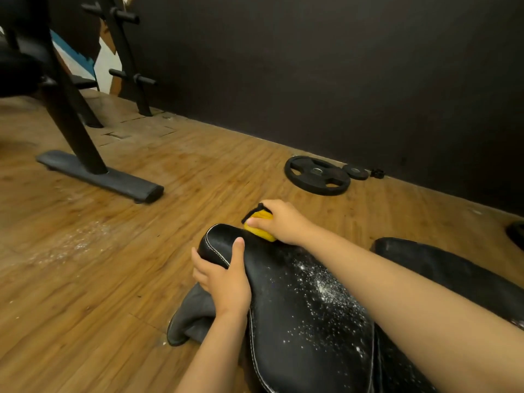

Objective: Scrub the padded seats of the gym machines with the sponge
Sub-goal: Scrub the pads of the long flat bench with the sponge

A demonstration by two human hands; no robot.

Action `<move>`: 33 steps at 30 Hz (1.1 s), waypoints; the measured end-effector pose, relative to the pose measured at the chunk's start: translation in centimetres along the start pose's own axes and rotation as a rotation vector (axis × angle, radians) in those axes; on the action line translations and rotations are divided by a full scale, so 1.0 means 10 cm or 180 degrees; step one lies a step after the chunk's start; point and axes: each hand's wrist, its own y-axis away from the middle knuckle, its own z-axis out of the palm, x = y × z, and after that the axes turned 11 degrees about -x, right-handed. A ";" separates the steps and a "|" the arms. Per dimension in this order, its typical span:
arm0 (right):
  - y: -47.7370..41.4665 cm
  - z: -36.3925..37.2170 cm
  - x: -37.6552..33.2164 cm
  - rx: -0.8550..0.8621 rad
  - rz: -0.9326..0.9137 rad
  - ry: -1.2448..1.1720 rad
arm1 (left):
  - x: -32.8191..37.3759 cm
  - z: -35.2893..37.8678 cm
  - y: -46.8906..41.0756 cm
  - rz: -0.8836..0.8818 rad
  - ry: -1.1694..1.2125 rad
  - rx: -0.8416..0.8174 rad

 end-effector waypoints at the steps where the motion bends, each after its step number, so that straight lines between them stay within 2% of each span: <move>1: -0.02 0.04 -0.09 0.0049 -0.0121 -0.0025 | 0.00 0.00 0.00 0.0010 -0.0008 0.0013; 5: 0.05 -0.04 0.04 -0.0085 -0.0087 0.0238 | -0.01 -0.01 -0.01 0.0030 0.0006 0.0007; 9: 0.21 -0.46 0.58 -0.0403 0.0648 0.0788 | 0.00 -0.01 0.01 0.0049 0.0056 -0.0024; 13: 0.27 -0.61 0.90 -0.0241 0.1000 0.0801 | -0.01 -0.03 0.00 0.0036 0.0069 -0.0067; 16: 0.27 -0.45 0.88 0.0098 0.0820 0.0643 | -0.02 -0.02 -0.01 0.0071 0.0109 -0.0059; 18: 0.26 -0.42 0.86 0.0129 0.0699 0.0556 | -0.03 -0.02 -0.01 0.0091 0.0113 -0.0055; 26: 0.24 -0.31 0.51 -0.0419 -0.0245 0.0046 | -0.04 -0.01 -0.04 0.0124 0.0124 0.0037; 28: 0.19 -0.31 0.53 -0.0442 -0.0314 0.0025 | -0.05 -0.02 -0.05 0.0158 0.0126 0.0053; 30: 0.11 -0.38 0.67 -0.0374 -0.0058 0.0131 | -0.07 -0.03 -0.05 0.0133 0.0121 0.0029; 33: 0.02 -0.54 0.98 -0.0324 0.0684 0.0444 | -0.07 -0.04 -0.05 0.0128 0.0122 0.0021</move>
